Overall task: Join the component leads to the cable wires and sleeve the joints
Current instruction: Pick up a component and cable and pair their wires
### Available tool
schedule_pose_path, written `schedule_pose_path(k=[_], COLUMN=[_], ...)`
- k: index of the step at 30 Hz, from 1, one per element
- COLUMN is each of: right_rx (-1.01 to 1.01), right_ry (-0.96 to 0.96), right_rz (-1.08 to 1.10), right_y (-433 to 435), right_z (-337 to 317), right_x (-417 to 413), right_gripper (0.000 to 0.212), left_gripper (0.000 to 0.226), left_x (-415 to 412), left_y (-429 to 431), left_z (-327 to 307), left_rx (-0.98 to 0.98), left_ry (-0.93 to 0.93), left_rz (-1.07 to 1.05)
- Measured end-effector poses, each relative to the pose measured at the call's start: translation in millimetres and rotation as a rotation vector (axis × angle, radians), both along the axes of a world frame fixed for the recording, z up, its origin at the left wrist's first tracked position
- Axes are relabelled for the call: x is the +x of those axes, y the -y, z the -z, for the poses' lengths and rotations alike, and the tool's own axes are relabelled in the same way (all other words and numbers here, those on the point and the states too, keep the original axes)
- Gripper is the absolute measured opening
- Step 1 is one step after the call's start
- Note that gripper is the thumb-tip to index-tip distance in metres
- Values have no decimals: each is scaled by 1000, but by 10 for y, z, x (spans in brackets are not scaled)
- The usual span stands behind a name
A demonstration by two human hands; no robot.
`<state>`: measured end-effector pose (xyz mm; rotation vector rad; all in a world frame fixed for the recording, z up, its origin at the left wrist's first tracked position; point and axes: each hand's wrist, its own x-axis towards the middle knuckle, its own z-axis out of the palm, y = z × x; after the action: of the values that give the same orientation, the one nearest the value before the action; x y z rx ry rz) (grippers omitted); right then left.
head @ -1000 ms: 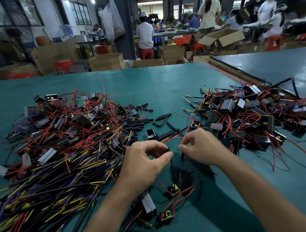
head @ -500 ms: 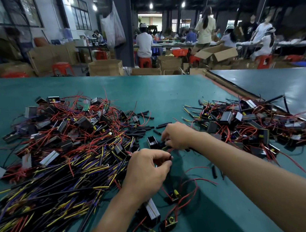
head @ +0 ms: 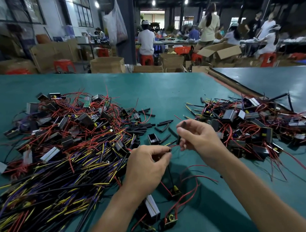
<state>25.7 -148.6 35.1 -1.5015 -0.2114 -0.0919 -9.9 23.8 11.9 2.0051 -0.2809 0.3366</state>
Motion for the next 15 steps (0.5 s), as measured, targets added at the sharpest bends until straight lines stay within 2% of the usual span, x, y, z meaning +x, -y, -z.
schedule_pose_path(k=[6,9,15], right_rx=[35,-19,-97], right_ry=[145,231,240], right_rz=[75,108,47], right_y=[-63,-50,-80], right_z=[3,7,-2], right_x=[-93,-99,-159], right_gripper=[12,12,10], left_gripper=[16,16,23], left_x=[15,23,36], left_y=[-10,-22,-17], left_z=[32,57,75], left_rx=[4,19,26], left_ry=[7,22,16], left_rz=[9,16,28])
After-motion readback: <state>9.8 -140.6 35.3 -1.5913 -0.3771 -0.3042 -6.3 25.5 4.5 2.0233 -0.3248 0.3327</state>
